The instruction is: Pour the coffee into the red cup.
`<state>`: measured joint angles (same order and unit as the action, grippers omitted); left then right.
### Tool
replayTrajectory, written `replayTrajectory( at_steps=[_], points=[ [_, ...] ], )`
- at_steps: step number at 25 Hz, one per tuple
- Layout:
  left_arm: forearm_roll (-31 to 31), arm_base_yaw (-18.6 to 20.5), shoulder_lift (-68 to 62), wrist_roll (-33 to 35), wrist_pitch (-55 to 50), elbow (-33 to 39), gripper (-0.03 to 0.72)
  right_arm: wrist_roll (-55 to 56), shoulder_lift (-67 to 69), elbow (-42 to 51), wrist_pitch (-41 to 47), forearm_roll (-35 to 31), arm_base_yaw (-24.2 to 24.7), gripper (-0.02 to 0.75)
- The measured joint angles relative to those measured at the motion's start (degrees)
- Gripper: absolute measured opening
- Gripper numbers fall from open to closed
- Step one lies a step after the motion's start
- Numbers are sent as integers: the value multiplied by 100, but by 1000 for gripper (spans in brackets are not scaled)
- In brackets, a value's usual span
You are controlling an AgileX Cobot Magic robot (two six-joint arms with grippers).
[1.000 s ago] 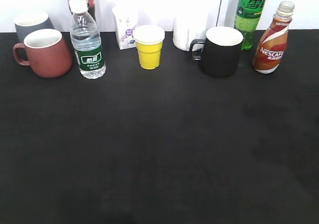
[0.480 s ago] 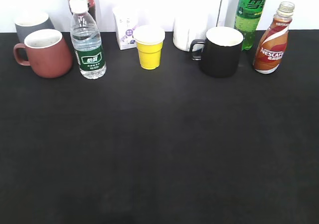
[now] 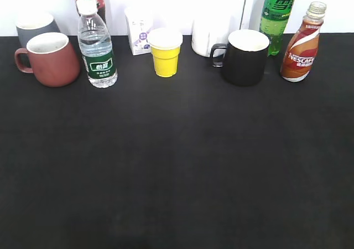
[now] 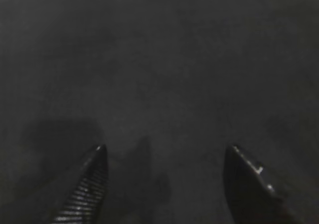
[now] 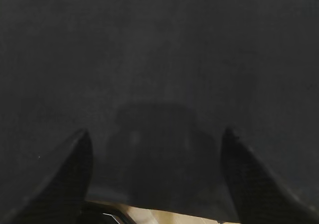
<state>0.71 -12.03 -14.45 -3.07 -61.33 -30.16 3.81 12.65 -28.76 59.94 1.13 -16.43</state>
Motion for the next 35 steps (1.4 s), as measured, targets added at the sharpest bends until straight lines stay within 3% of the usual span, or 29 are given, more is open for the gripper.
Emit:
replayTrajectory(
  at_steps=[11,13,16,19,35],
  points=[
    [0,41,43,0,15,0,450,0,-2,0,-11,0,9,589],
    [0,420,292,0,22,0,449,0,-32,0,-16,-6,313,589],
    [0,1115,989,0,22,0,449,0,-261,0,-18,-6,1313,589],
    [0,1471,1479,0,18,0,435,0,-1047,0,-19,-6,1468,589],
    [2,1481,1487,0,18,17,364,0,-1314,4,-19,-19,1481,589]
  ],
)
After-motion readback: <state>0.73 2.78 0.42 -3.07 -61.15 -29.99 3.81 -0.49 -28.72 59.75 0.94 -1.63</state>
